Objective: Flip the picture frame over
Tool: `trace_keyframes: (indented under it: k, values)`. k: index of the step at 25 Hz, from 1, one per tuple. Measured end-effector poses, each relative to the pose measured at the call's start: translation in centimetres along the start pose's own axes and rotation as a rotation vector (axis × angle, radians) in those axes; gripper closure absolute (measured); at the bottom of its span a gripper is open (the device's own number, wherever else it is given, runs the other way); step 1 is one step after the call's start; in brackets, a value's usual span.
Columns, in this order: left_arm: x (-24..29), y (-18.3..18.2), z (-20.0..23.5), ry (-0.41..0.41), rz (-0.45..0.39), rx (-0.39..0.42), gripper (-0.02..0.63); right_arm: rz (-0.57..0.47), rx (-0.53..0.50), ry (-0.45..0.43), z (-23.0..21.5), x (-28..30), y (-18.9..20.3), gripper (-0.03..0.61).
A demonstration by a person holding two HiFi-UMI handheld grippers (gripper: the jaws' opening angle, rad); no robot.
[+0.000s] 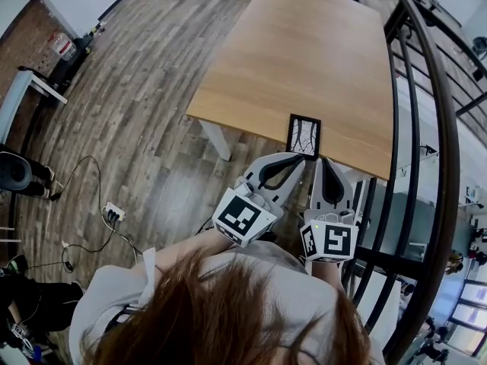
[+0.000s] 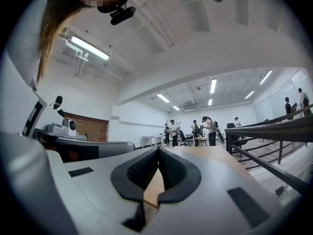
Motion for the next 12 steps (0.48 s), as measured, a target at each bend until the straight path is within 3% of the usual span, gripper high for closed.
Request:
trace_keyframes:
  k: [12]
  values:
    - [0.2, -0.13, 0.13, -0.007, 0.008, 0.001, 0.594, -0.007, 0.001, -0.003, 0.04, 0.14, -0.67, 0.563]
Point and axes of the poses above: the fingertips, and each gripper's own axes: x forward along the fingers, z to its left, y out of its underside, the point moved 1 cm from there along -x, backward along the fingers, and after that the axes turned 11 degrees about x, right-handed, at the moved point
